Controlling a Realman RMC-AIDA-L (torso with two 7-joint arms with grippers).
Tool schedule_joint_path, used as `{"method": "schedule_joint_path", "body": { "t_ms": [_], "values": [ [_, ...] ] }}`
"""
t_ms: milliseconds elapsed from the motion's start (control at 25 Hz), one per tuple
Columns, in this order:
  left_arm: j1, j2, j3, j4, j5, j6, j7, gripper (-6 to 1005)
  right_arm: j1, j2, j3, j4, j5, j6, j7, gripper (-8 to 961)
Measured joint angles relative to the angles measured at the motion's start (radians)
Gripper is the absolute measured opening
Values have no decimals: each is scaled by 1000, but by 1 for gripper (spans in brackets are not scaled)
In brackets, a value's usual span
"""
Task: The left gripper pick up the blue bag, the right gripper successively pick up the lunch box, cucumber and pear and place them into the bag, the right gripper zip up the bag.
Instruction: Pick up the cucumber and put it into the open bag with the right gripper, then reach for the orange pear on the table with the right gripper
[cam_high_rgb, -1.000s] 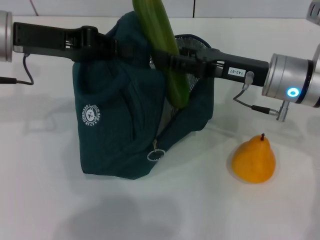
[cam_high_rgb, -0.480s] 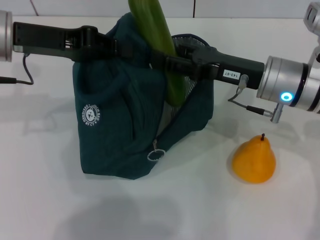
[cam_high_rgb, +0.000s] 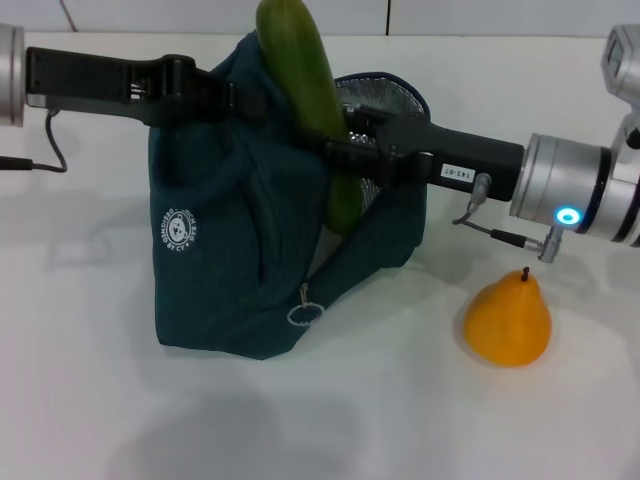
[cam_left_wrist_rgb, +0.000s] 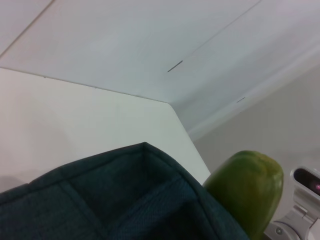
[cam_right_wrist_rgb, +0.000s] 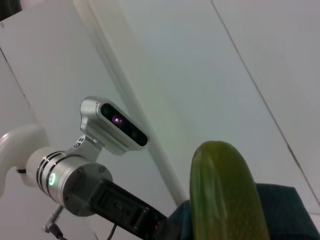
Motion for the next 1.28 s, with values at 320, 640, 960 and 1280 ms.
{"method": "schedule_joint_path", "body": {
  "t_ms": [320, 640, 960, 1280],
  "values": [
    [5, 0, -1, 0, 0, 0, 1, 40, -43, 0, 6, -14, 27, -25, -5, 687],
    [5, 2, -2, 0, 0, 0, 1, 40, -167, -15, 122, -16, 24, -155, -103, 704],
    [12, -3, -4, -1, -10, 1, 1, 40, -364, -94, 190, 1, -34, -306, -307, 697],
    [12, -5, -5, -25, -27, -2, 1, 40, -422, -90, 231, 101, -65, -304, -436, 697]
  ]
}}
